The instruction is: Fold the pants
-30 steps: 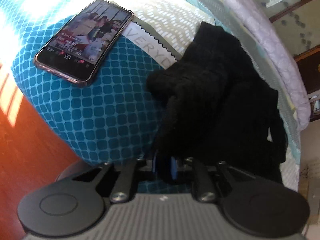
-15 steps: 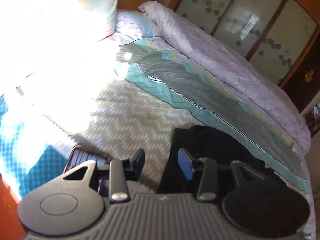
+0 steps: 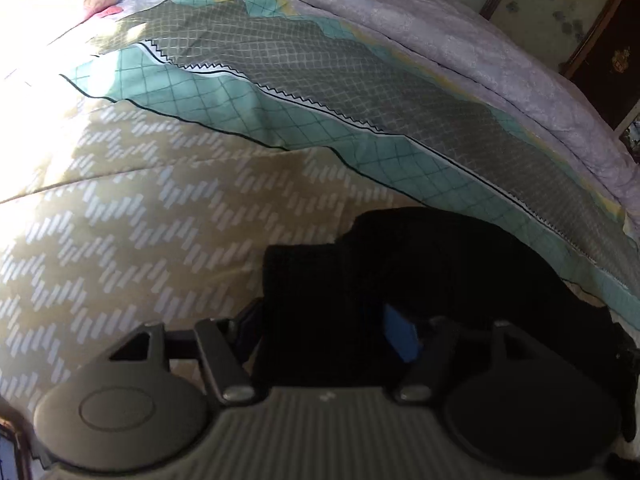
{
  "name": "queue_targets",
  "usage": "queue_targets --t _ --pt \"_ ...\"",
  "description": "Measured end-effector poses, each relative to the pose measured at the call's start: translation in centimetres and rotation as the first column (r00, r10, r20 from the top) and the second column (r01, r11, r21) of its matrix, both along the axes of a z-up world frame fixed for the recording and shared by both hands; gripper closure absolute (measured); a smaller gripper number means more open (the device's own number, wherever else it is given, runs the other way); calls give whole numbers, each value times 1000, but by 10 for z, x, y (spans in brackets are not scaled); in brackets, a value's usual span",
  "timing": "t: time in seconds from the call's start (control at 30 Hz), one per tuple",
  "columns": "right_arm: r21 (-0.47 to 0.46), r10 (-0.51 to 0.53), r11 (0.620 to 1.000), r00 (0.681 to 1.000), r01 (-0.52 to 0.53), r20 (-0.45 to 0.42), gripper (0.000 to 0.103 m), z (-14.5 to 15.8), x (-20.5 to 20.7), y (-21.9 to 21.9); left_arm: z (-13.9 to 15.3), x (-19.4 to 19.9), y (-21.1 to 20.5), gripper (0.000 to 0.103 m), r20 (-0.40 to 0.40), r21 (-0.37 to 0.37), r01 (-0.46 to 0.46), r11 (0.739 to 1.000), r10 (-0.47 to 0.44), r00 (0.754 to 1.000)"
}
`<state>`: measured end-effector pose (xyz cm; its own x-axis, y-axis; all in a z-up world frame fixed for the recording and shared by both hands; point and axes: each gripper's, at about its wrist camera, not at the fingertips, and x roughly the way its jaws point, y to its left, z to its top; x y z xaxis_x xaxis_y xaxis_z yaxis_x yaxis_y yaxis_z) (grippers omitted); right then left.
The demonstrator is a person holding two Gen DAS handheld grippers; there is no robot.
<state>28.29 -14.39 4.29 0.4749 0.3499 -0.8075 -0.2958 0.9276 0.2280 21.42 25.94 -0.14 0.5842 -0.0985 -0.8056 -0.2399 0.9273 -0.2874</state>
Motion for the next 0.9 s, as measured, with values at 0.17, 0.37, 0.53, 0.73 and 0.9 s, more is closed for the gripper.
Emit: queue_targets --t 0.17,0.37,0.53,0.73,0.9 --pt "-15 -164 986 980 166 117 94 17 -5 -41 12 -10 -16 84 41 53 64 997 -66 997" --pt "291 -615 785 747 547 253 94 99 -58 -221 57 -56 6 86 138 61 16 998 -24 990" --pt "418 -837 536 524 733 155 94 110 -139 -352 71 -102 24 86 184 -10 -47 999 48 982" --pt "500 -874 402 485 767 -42 94 87 -199 -391 83 -127 30 86 221 -82 -104 991 120 968" --pt "531 -850 403 520 746 -86 93 97 -190 -382 93 -112 39 87 245 -125 -154 980 181 952"
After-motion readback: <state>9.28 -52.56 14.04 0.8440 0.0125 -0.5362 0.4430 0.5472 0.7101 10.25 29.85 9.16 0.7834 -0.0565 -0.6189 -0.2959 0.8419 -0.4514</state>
